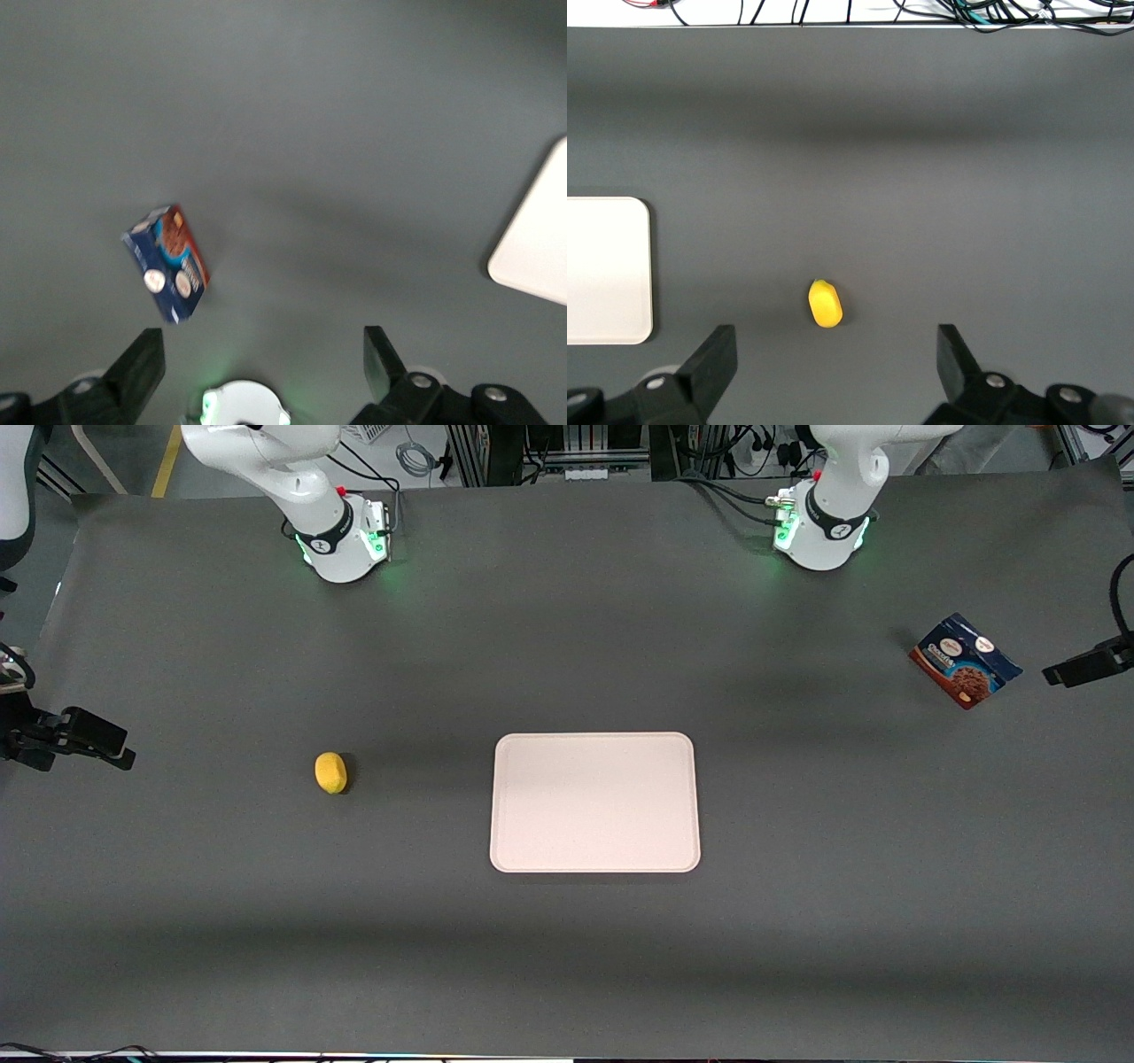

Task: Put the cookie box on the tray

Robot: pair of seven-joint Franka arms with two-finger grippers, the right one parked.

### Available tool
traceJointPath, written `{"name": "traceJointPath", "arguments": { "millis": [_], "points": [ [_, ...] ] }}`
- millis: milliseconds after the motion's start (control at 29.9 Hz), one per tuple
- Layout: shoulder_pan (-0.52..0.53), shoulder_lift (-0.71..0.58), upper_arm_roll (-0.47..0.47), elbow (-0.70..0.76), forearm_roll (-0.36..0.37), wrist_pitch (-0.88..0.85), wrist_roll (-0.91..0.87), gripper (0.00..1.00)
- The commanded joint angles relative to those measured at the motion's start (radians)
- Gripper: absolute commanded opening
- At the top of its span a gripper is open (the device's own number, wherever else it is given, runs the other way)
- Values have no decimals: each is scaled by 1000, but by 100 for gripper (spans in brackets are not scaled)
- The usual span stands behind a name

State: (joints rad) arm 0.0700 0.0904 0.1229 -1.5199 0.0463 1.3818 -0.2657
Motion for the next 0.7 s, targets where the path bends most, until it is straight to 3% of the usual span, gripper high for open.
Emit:
{"name": "traceJointPath", "arguments": {
  "millis": [0, 200, 468, 668],
  "points": [
    [-6, -127, 3, -221, 63, 155, 66, 100],
    [8, -210, 14, -477, 61, 371, 92, 100],
    [69, -216, 30, -601, 60, 485, 213, 100],
    [71, -213, 102, -651, 50, 539, 290, 100]
  ]
}}
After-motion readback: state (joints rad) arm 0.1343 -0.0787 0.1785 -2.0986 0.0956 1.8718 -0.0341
